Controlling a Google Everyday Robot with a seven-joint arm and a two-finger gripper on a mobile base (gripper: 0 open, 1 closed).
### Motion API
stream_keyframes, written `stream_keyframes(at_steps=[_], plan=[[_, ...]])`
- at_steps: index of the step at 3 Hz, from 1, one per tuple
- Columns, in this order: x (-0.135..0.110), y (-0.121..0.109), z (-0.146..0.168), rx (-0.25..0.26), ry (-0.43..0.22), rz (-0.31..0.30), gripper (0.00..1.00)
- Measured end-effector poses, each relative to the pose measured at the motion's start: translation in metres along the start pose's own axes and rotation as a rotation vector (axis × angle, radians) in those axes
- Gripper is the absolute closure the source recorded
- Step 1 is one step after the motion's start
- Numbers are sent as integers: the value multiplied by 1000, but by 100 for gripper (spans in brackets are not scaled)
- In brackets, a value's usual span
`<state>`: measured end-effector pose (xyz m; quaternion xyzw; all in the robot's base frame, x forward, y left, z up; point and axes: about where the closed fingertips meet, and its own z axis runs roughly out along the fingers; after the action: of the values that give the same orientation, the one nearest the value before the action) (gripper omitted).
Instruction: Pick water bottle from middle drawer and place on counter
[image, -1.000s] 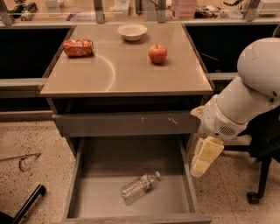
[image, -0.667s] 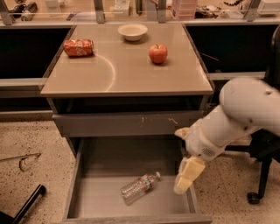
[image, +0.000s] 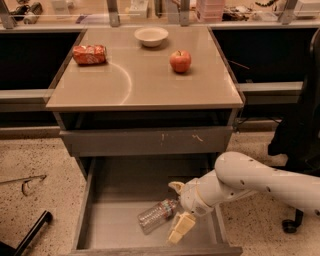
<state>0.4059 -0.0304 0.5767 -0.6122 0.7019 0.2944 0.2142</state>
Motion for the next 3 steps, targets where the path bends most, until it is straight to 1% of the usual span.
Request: stream_keyframes(at_steps=[1, 2, 3], plan=[[0, 0, 0, 0, 0, 0, 0], [5, -11, 14, 23, -18, -8, 0], [15, -29, 43, 70, -18, -22, 0]])
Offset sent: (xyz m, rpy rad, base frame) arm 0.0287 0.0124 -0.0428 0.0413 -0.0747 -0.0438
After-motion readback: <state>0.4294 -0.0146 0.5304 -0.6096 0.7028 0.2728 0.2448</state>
